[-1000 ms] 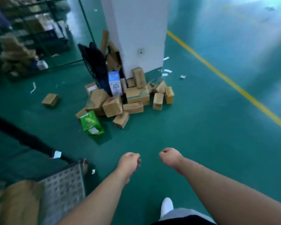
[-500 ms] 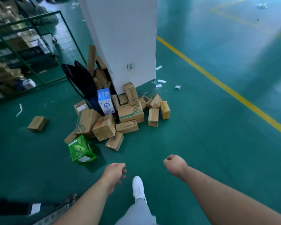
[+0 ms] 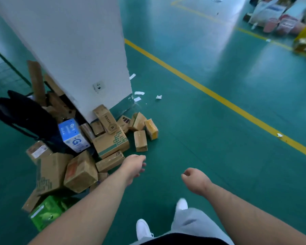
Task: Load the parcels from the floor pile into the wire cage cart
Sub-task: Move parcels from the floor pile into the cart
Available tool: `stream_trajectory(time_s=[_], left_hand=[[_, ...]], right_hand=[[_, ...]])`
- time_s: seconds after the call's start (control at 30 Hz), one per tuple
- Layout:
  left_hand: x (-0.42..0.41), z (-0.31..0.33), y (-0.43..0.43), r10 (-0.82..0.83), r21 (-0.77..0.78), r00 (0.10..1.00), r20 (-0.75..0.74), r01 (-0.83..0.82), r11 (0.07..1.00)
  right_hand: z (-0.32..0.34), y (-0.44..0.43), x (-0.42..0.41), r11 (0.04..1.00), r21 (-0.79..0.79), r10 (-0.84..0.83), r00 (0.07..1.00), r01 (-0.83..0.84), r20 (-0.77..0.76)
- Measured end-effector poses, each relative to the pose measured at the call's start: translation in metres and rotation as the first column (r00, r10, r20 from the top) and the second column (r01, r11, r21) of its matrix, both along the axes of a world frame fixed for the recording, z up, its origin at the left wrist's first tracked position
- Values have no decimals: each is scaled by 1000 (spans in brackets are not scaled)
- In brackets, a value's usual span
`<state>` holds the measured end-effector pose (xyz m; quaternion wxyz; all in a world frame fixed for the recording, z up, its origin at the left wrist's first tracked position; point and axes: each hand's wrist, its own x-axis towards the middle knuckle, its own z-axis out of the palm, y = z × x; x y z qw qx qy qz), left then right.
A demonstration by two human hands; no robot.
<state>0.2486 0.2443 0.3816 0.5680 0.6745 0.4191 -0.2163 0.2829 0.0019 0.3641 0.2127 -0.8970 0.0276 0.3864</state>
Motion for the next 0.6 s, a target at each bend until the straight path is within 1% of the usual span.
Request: stream_trajectory(time_s=[0.1,0.23,0.33,0.4,0.47,0.6], left_hand=[[42,-21,-6,-40,-30,998,-54,39,999],[102,-41,-6,-62,-10,986,-157,61,998],[144,-36,8,-74,39,985,-153,81,996],[169,-31,25,-46,67,990,-135,56,996],[191,-29,46,32,89,993,-110,-22,996],[210,-30,79,166,66,978,-129,-159,985]], right_hand=[[-15,4,40,1000,-11,15,998,-16,-56],[-44,2,121,1000,0,6,995,-6,-103],[-55,8,184,999,-19,30,992,-33,-125],[-60,17,225,996,-42,75,989,-81,-130],[-65,36,269,988,-61,134,981,-144,-143],[-61,89,328,967,-68,231,958,-245,-169]])
